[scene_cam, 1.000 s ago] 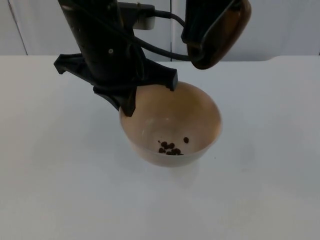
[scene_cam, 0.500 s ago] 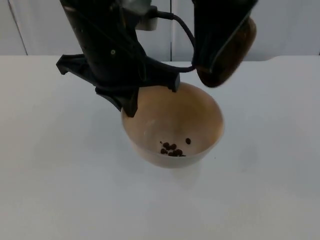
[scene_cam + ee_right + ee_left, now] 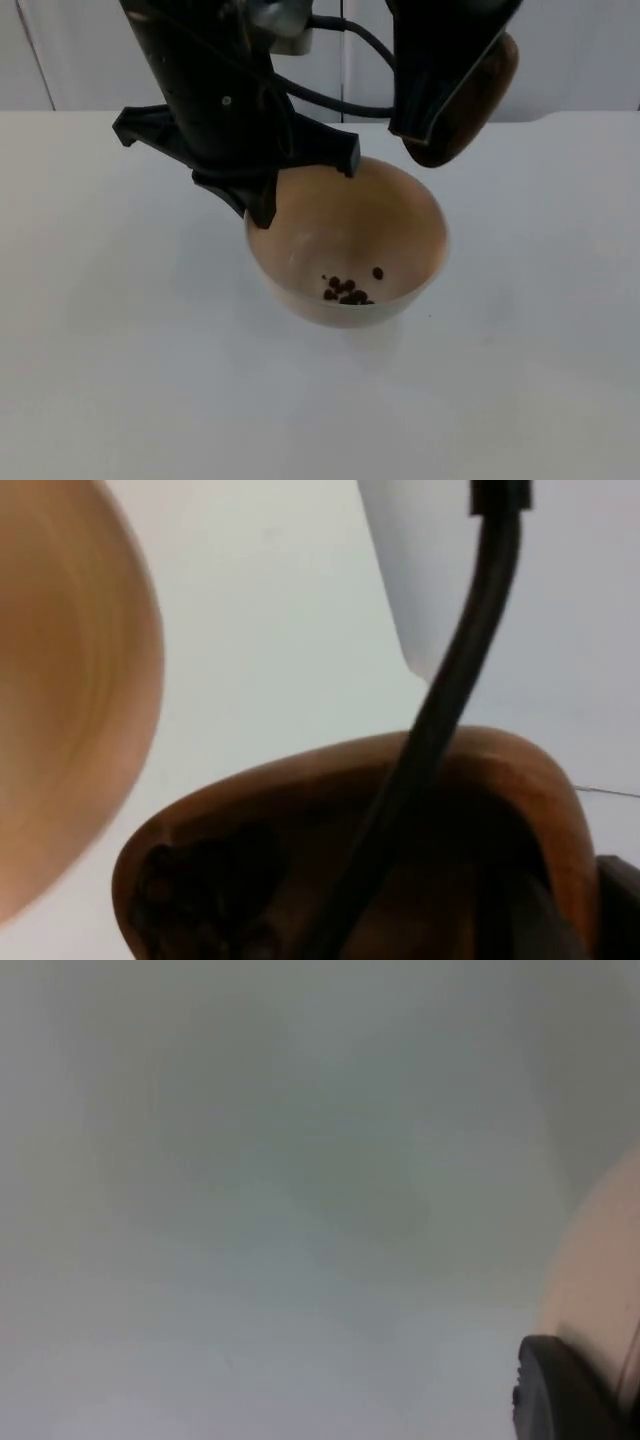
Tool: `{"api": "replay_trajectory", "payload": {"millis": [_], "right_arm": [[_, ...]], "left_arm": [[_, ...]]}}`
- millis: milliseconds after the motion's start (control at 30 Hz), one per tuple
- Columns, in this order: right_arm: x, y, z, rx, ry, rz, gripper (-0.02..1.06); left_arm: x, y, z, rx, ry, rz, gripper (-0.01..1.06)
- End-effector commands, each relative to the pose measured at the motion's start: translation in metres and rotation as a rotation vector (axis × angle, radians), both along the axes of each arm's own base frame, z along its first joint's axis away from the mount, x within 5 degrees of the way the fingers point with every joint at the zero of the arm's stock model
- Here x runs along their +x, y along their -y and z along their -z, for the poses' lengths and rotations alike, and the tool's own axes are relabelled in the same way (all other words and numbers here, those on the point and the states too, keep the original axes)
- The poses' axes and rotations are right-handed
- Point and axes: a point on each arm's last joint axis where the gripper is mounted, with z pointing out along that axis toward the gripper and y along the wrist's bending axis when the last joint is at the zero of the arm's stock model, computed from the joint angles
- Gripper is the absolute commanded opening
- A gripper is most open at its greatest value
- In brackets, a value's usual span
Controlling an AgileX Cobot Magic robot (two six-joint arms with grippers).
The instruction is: Pick up the bowl with the left hand and pour the coffee beans from the cup into the bowl with the right hand.
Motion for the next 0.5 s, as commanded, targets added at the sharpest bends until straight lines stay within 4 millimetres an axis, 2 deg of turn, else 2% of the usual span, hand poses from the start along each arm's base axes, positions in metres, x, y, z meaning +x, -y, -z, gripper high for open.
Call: {"api": "replay_trajectory", "payload": {"millis": [0, 467], "right_arm": [[0.0029, 0.0019, -0.0065, 0.000, 0.052, -0.002, 0.00], [0.0044, 0.0022, -0.0091, 0.017, 0.092, 0.012, 0.00]], "left_arm": [[-0.0006, 0.0019, -0.0028, -0.009, 0.003, 0.005, 0.00], [-0.0006, 0.0019, -0.0028, -0.009, 0.003, 0.005, 0.00]]}}
